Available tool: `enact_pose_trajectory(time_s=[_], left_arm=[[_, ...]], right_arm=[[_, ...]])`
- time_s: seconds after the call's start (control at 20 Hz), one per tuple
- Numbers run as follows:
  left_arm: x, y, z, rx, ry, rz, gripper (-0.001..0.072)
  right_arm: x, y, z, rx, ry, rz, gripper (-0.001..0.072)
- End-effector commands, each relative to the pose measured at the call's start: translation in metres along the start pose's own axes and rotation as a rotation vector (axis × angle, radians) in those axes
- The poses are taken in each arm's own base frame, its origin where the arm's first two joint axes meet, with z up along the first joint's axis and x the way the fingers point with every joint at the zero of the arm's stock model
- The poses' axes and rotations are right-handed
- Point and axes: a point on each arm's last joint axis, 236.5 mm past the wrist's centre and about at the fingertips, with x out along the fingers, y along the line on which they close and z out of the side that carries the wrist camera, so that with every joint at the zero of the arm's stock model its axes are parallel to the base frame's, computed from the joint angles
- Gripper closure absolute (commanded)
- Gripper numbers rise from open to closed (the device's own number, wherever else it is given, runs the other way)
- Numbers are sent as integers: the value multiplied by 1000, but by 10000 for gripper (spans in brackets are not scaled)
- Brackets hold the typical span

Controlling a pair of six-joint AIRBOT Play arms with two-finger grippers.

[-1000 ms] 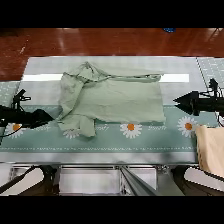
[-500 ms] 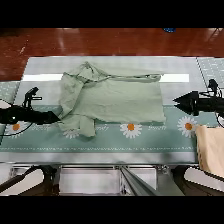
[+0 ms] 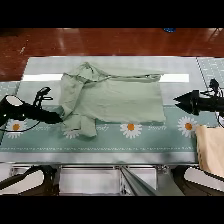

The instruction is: Fold the shirts.

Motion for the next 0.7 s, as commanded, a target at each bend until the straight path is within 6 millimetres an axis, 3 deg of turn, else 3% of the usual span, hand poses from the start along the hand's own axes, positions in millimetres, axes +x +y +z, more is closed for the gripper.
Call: enact_pose_trajectory(time_s=[0.0, 0.1, 0.2, 0.4, 0.5, 0.65], left_arm=[[-10, 9, 8, -45, 14, 45, 686], [-18, 7, 19, -81, -12, 44, 686], [-21, -1, 29, -100, -44, 11, 686], [-23, -17, 42, -141, -95, -64, 686], [-23, -21, 45, -150, -105, -80, 685], [-24, -25, 48, -164, -118, -100, 686]], right_arm=[[-7, -53, -16, 54, 60, -226, 305], [-13, -82, -41, 110, 145, -352, 305], [-9, -85, -56, 130, 188, -343, 305], [-1, -84, -65, 144, 207, -316, 305], [14, -76, -66, 123, 227, -290, 305], [55, -64, -68, 93, 268, -264, 305]])
